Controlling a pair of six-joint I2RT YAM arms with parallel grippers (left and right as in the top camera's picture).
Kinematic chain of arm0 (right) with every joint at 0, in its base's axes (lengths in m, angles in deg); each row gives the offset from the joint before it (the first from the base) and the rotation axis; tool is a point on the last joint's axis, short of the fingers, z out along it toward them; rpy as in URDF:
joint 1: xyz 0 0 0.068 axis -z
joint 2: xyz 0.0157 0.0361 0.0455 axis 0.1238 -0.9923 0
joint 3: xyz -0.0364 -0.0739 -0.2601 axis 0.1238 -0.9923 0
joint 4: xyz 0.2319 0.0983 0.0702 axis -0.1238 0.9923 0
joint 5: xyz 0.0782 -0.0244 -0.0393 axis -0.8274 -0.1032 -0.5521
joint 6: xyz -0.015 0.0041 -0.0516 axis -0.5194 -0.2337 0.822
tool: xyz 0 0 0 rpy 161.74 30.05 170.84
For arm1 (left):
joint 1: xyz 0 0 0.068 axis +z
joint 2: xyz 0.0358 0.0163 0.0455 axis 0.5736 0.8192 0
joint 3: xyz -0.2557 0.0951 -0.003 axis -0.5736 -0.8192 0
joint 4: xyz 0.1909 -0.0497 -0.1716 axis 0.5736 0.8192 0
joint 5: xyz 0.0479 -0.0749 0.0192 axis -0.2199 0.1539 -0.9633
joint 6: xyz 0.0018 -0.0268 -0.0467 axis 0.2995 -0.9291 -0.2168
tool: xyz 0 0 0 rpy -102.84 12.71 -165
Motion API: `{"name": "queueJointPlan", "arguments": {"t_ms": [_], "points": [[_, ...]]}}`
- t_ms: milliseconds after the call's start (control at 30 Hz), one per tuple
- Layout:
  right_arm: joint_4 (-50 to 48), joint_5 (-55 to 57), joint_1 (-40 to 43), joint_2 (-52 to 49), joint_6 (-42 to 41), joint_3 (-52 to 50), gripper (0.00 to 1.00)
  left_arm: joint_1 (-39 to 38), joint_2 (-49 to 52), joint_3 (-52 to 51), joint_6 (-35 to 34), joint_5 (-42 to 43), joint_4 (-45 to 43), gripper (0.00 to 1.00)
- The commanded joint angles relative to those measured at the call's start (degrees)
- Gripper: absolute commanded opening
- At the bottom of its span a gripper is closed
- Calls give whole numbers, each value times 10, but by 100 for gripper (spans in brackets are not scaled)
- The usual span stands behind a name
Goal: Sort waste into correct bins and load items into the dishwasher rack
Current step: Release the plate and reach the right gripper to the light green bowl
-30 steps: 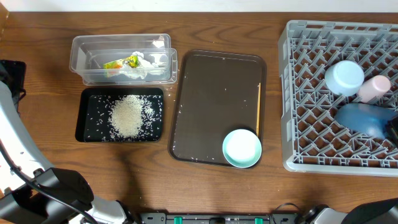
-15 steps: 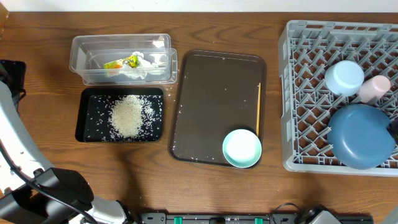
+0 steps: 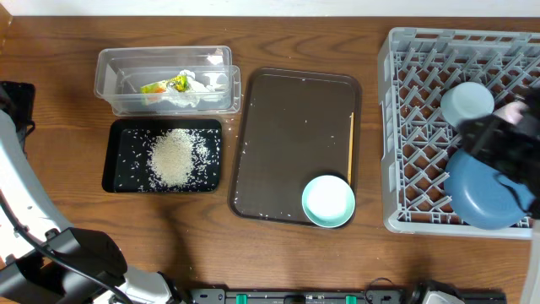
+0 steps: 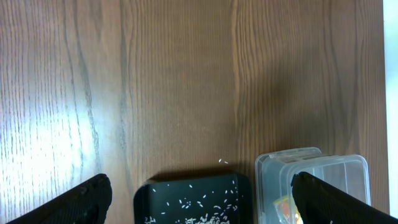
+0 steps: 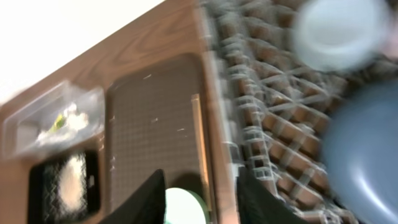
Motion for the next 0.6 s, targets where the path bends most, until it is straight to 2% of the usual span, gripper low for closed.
{"name": "queueJointPlan", "arguments": {"t_ms": [0,233,333,567], "points": [[-21,49,-112,-26,-30,0,40,1,3,-1,3,-3,3,95],[-42,202,-343,-148,-63,0,38,1,3,-1,3,-3,3,95],[-42,207,-411,-216,-64,0,38,1,3,-1,3,-3,3,94],[-42,200,-511,-355,-67,0,36,1,3,-1,3,-3,3,94]]}}
